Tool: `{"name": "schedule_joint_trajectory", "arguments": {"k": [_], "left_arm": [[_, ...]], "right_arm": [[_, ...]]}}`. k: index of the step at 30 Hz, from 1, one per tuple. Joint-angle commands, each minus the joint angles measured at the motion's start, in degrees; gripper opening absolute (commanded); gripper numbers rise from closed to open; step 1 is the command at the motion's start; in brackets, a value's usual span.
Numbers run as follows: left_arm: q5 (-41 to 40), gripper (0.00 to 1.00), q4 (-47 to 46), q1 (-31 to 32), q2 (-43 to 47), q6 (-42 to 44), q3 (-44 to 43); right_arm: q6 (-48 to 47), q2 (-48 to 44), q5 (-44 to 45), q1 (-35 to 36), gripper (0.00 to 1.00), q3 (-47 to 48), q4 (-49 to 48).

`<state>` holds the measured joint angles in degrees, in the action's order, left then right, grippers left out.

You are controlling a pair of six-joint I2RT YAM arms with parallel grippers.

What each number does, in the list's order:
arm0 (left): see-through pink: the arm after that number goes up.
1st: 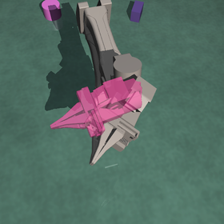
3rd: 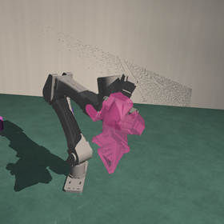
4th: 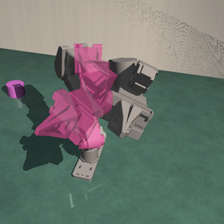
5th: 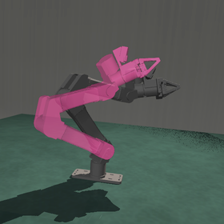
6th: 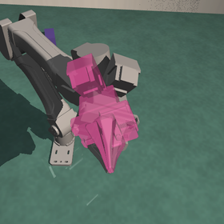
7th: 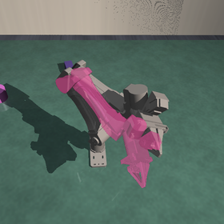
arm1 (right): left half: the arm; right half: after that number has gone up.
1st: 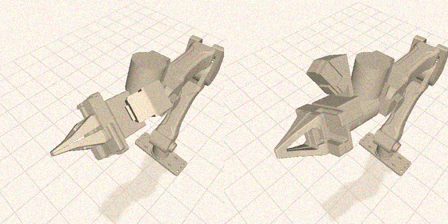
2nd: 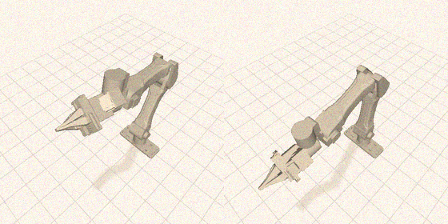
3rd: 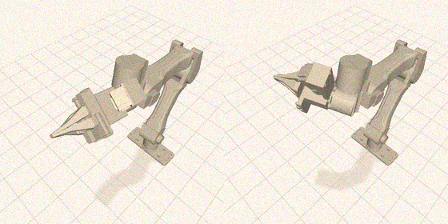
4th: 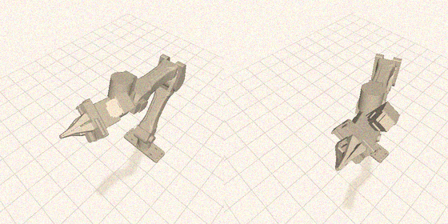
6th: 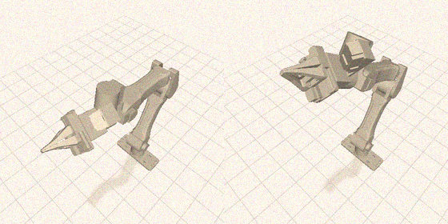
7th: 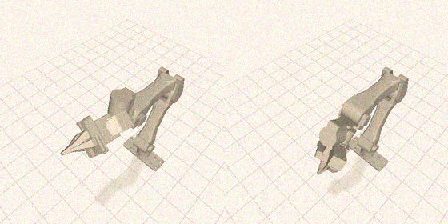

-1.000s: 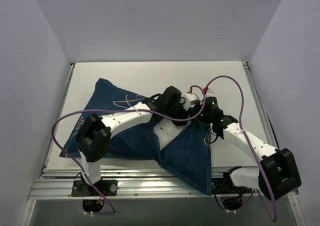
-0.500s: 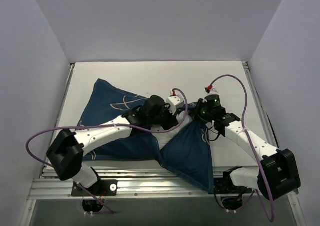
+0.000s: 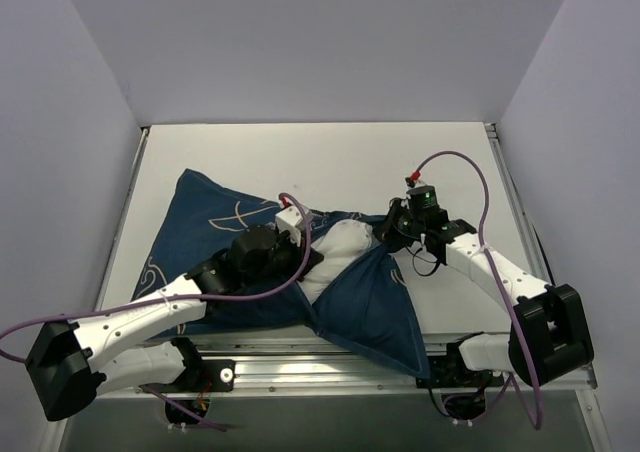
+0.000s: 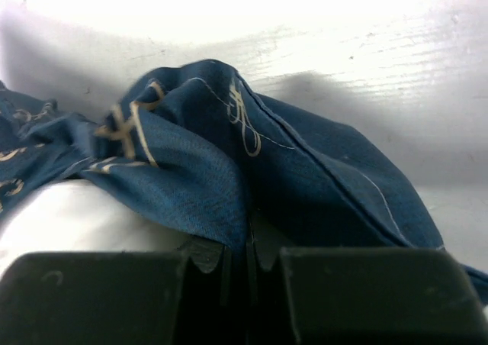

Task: Remove the pillowcase from the pillow

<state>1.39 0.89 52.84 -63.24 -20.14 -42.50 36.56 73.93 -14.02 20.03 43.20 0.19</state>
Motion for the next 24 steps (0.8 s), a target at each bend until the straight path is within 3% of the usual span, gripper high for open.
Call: {"name": "schedule_joint_trajectory", "arguments": {"k": [1,8,12,16,22,24], "left_arm": [[-5.51,0.02,12.3,-1.42,9.62,-3.84,2.33],[-13.07,0.02,13.79,-2.04,18.33,-8.59,5.41],[-17.9,0.02,11.25,-2.39,16.85,-9.92,3.75],[-22.74,0.02,7.3,-4.14,6.93,-8.43,-5.03],[-20.12,0.02,1.85,-9.07,-13.55,-7.73,-22.05],[-19.15,0.02,2.19,-9.33,-19.88,-7.28,-26.3]], "right_arm": [[-4.65,2.79,27.29,-10.98,0.0,-0.22,3.95],[-5.18,3.59,23.79,-12.47,0.0,-1.19,1.67],[-7.46,2.54,12.3,-11.77,0.0,-0.75,-1.58],[-9.39,0.95,11.55,-8.18,0.02,2.23,-0.45],[-12.47,1.57,18.05,-3.69,0.23,13.3,8.14],[-12.56,1.31,21.57,-2.46,0.35,17.87,10.79]]}}
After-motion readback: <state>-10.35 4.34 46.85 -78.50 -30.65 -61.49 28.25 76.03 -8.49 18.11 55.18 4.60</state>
